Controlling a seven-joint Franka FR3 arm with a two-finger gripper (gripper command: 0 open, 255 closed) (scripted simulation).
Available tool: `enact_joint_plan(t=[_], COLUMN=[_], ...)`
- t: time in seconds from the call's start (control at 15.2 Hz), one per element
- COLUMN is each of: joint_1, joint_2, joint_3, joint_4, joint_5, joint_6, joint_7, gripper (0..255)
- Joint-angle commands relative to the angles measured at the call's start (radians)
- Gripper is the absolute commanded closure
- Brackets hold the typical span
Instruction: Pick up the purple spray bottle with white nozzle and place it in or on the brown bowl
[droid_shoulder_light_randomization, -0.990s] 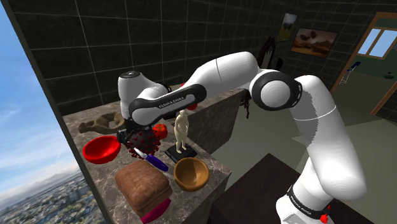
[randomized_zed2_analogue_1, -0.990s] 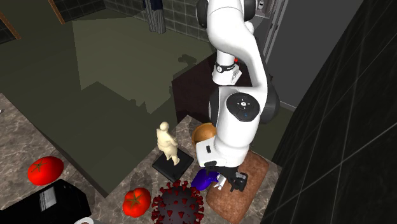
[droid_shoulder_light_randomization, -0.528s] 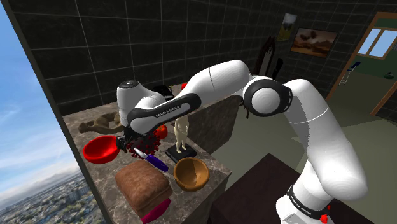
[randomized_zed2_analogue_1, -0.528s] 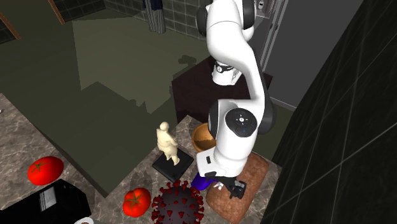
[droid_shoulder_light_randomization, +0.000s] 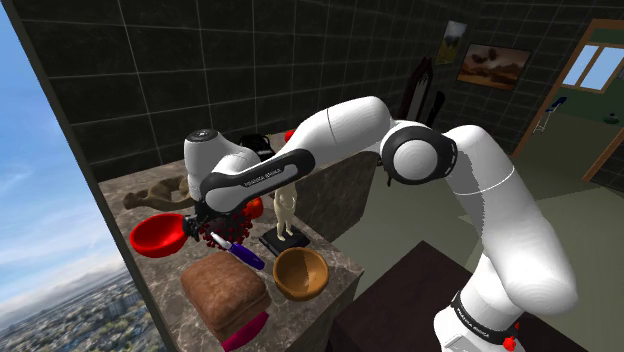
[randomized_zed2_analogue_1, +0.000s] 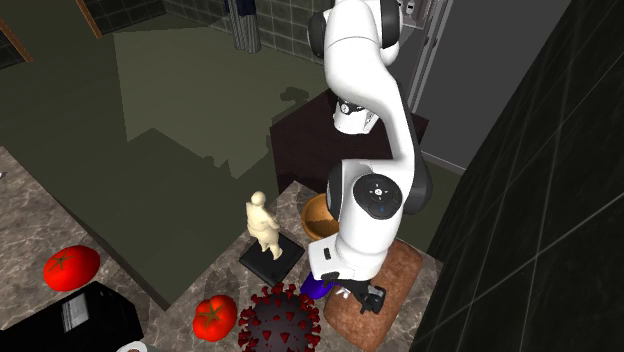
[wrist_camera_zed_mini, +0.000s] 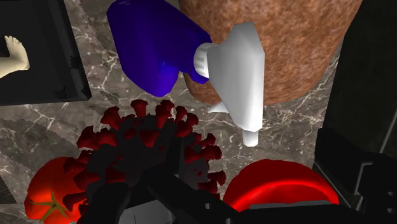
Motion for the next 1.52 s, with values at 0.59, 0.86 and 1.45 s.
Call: enact_joint_plan(t=[0.59, 0.86, 1.45], joint_1=[0.0, -0.003, -0.006], joint_2=[0.0, -0.027, -0.076], joint_3=[0.0, 0.007, 0.02], joint_4=[0.0, 0.009, 0.048], joint_5=[0.0, 0.009, 0.027], joint_6=[0.0, -0.035, -0.122], joint_7=[0.0, -0.006, -0.022], gripper=[255, 255, 255])
